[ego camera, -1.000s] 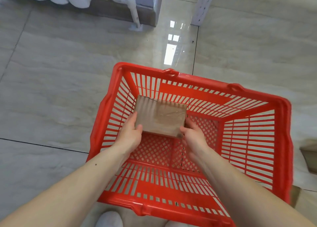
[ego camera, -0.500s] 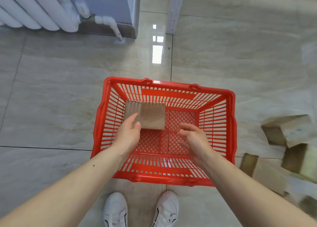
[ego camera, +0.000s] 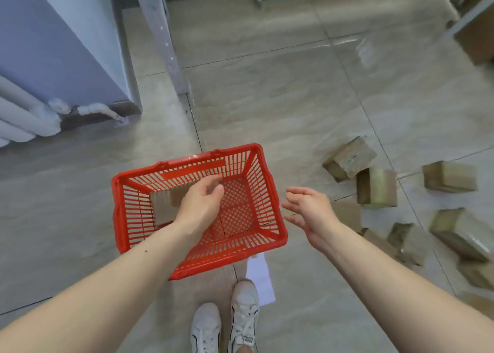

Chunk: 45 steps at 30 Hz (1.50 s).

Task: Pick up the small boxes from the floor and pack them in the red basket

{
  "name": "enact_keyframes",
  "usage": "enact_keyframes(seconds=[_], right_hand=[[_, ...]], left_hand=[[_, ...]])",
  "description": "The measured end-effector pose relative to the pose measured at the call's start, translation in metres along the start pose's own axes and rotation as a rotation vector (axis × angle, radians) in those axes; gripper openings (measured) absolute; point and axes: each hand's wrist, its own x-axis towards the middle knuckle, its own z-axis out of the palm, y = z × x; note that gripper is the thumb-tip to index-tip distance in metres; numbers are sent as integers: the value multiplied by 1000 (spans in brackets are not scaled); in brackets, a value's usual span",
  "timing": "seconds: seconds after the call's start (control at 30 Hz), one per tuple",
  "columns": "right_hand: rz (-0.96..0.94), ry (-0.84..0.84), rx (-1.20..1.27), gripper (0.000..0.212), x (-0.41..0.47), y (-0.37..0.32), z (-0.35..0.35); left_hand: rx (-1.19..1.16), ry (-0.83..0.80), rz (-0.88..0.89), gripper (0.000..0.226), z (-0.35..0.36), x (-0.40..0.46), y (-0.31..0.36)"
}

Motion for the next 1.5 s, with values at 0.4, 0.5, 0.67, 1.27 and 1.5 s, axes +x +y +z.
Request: enact_keyframes(seconds=[0.4, 0.5, 0.67, 1.27, 1.5], right_hand=[[-11, 261, 328, 20, -61, 32, -176], [12, 320, 375, 20, -68, 56, -219], [47, 367, 407, 19, -71, 92, -288], [99, 427, 455, 11, -55, 133, -533], [106, 486, 492, 20, -12, 107, -607]], left_hand=[[234, -301, 184, 39, 132, -69, 84], [251, -356, 195, 38, 175, -91, 88], [293, -370, 171, 39, 235, -120, 82], [315, -445, 150, 37, 470, -201, 135], [372, -461, 207, 36, 554, -179, 178]])
